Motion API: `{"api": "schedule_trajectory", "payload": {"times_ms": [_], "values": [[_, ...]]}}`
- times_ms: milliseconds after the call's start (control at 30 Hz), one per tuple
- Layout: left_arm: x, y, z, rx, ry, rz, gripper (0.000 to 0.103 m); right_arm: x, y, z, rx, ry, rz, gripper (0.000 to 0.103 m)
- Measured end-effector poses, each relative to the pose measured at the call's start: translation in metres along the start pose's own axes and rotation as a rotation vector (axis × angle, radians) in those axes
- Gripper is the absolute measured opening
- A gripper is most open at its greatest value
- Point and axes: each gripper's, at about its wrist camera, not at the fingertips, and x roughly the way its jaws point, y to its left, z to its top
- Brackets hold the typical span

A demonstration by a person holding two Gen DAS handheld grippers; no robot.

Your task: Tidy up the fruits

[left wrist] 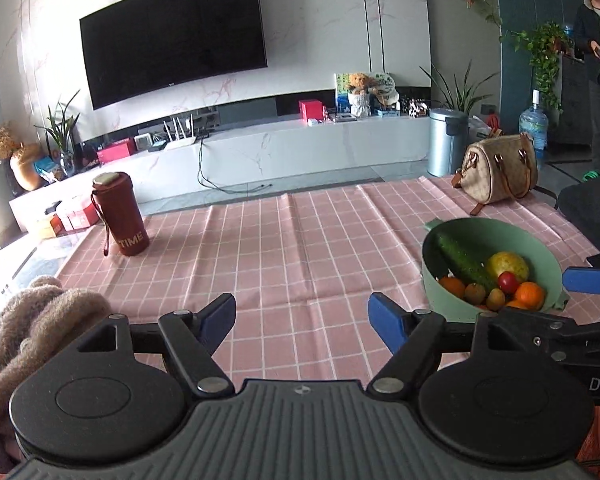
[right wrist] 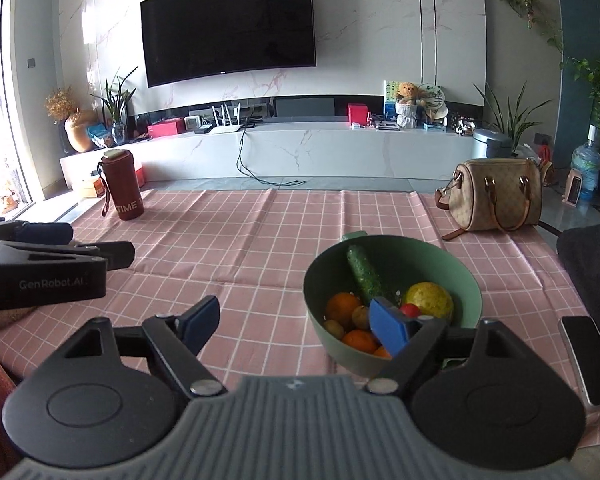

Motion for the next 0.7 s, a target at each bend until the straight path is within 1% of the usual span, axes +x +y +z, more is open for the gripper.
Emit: {"api": "schedule_trajectory", "payload": {"times_ms": [100,167,333,567,700], "values": [[0.009,-0.005,-0.012,0.027,0.049,0.009,0.089,0.012,0.001,-0.007,0.002,0.017,0.006,0.08],[0.013,-0.005,-0.018,0.032,0.072,0.003,0.089,0.019,0.002,-0.011,0.004,0.03,0.002,0.08],[0.025,-0.002,-0.026,0.008,0.121,0.0,0.089,0.032,0.004,-0.02,-0.014,0.049,-0.01,0.08],[0.038,0.003,-0.034,-0.013,0.171,0.006,0.089,0.044,0.006,-0.026,-0.013,0.066,-0.01,0.081],[0.038,0.005,-0.035,-0.02,0.181,0.003,0.089,0.046,0.007,-0.027,-0.015,0.07,-0.007,0.081]]}}
